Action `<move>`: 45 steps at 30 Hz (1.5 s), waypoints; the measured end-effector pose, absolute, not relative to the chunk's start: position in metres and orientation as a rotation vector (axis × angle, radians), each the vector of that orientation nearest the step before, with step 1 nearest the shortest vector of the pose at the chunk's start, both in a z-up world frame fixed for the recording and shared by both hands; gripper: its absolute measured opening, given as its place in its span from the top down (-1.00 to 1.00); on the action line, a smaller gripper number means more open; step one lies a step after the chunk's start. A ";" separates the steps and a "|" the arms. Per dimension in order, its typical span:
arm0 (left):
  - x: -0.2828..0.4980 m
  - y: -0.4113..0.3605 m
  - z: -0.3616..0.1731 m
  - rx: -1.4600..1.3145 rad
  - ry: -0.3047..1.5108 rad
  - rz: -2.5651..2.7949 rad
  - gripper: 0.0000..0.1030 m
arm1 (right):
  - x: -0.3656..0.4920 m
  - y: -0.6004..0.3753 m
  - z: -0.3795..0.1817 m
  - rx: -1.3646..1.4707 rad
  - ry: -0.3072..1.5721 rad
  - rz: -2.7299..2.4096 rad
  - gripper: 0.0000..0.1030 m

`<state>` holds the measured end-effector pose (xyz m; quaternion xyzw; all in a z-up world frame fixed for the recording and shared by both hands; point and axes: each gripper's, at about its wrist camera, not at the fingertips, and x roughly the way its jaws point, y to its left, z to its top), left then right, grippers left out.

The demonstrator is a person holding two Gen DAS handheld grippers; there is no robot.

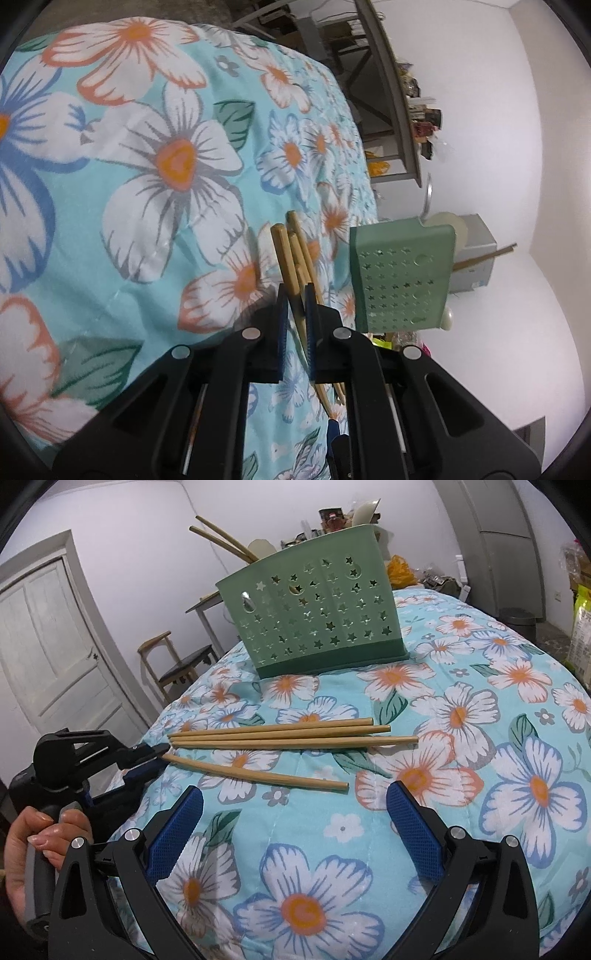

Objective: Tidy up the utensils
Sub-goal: 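Lift the chopsticks with the left tool while the right tool grasps another chopstick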

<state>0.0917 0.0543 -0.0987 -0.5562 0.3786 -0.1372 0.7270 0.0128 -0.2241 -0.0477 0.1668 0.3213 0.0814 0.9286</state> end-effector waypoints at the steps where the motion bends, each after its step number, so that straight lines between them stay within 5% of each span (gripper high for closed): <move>1: 0.091 0.054 -0.098 -1.220 0.830 -0.317 0.86 | 0.012 -0.225 -0.047 0.337 0.667 0.176 -0.88; 6: 0.086 0.060 -0.090 -1.192 0.798 -0.396 0.87 | -0.003 -0.235 -0.030 0.337 0.633 0.229 -0.82; 22: 0.058 0.138 0.017 -1.039 0.418 -0.455 0.90 | -0.002 -0.207 0.015 0.200 0.577 0.282 -0.04; 32: 0.045 0.182 0.049 -0.974 0.253 -0.337 0.90 | 0.035 -0.121 0.015 -0.215 0.626 0.383 0.38; 45: 0.044 0.197 0.036 -0.993 0.248 -0.303 0.90 | 0.064 -0.048 -0.026 -0.790 0.656 0.400 0.65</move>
